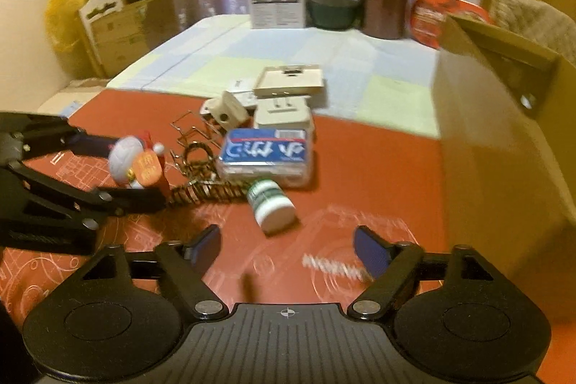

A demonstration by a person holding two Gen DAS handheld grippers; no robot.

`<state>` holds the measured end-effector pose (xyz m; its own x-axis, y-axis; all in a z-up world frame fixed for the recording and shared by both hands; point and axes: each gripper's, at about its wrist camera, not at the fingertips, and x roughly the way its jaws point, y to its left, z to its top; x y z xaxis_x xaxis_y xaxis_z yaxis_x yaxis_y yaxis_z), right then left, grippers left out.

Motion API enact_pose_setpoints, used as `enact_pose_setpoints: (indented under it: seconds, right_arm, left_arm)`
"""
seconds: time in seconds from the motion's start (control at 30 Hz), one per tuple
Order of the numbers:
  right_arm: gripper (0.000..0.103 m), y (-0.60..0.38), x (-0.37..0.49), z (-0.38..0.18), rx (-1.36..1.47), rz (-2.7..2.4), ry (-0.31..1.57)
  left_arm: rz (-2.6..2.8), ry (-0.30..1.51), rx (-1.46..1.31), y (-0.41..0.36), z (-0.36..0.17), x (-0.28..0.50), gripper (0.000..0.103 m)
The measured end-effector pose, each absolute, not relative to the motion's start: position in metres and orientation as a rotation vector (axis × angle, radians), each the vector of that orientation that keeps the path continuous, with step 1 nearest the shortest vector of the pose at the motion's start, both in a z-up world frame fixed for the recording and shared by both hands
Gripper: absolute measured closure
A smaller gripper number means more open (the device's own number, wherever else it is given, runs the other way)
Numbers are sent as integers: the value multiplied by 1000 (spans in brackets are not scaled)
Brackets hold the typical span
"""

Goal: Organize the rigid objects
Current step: 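Grasp the cartoon cat figure with the left gripper while the right gripper grasps the pill bottle, then carry both items into the cardboard box and open both grippers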

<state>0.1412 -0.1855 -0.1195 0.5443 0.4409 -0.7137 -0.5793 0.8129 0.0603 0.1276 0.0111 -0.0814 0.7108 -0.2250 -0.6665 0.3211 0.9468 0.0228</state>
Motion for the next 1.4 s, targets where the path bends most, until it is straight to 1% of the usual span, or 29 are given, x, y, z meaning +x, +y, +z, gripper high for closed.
enact_pose_setpoints:
  seconds: [0.27, 0.33, 0.4, 0.53, 0.7, 0.87, 0.97, 1.03, 1.13, 1.23, 1.4]
  right_arm:
    - [54, -155, 165, -146, -318, 671, 790]
    - [61, -153, 166, -150, -333, 674, 792]
    - [72, -151, 165, -152, -341, 672, 784]
    - [73, -153, 162, -151, -320, 653, 770]
    - [73, -162, 151, -131, -296, 620, 725]
    - [73, -185, 138, -75, -258, 557, 606]
    - [73, -213, 132, -33, -242, 485, 527]
    - [73, -237, 134, -12, -235, 417, 509]
    - [73, -281, 144, 4, -208, 309, 534]
    - [73, -320, 157, 2, -184, 242, 607]
    - [73, -361, 172, -11, -154, 195, 672]
  left_arm:
    - [-284, 727, 97, 20, -82, 130, 39]
    - [-289, 729, 94, 20, -83, 129, 39]
    - [-288, 734, 93, 19, -84, 129, 39]
    - [-291, 735, 90, 18, -82, 129, 39]
    - [-298, 734, 77, 13, -70, 129, 39]
    - [-333, 685, 97, -11, -38, 131, 39]
    - [-374, 638, 92, -36, -15, 134, 39]
    - [-417, 607, 81, -58, 1, 138, 39]
    - [-482, 566, 83, -97, 19, 146, 39]
    - [-550, 534, 99, -139, 28, 155, 39]
    - [-636, 562, 132, -195, 19, 173, 39]
